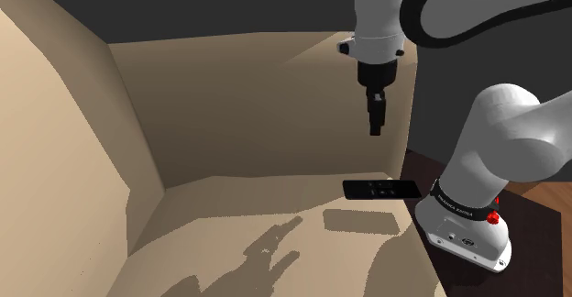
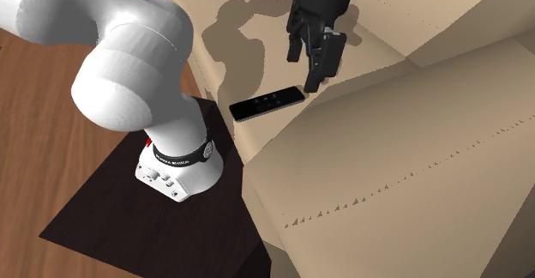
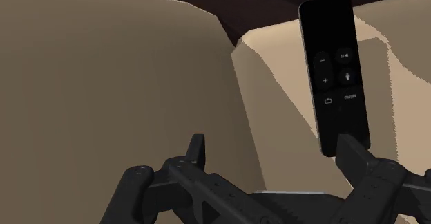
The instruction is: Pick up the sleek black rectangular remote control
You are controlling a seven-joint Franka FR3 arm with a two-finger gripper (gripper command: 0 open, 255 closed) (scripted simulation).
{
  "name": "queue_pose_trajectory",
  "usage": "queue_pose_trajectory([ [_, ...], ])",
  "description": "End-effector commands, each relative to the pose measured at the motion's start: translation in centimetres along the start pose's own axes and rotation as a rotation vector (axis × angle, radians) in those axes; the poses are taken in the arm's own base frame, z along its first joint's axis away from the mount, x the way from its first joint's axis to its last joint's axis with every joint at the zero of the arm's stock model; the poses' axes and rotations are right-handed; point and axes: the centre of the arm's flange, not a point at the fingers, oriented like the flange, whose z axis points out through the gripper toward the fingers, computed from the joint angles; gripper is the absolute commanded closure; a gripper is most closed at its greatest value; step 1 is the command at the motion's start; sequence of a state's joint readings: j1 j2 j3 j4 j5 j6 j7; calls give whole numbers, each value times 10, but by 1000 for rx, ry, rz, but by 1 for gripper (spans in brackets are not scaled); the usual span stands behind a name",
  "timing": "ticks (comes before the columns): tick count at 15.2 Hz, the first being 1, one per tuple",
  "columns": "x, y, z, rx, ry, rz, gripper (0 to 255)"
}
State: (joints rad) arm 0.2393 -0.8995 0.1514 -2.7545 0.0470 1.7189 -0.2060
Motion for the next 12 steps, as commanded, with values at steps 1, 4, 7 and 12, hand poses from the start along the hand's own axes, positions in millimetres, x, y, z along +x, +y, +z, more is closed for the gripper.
queue_pose_trajectory([
  [1, 4, -18, 19, -4, -1, -54, 0],
  [4, 8, -47, 46, -9, -4, -133, 0],
  [7, 10, -77, 73, -14, -8, -212, 0],
  [12, 11, -100, 104, -18, -10, -272, 0],
])
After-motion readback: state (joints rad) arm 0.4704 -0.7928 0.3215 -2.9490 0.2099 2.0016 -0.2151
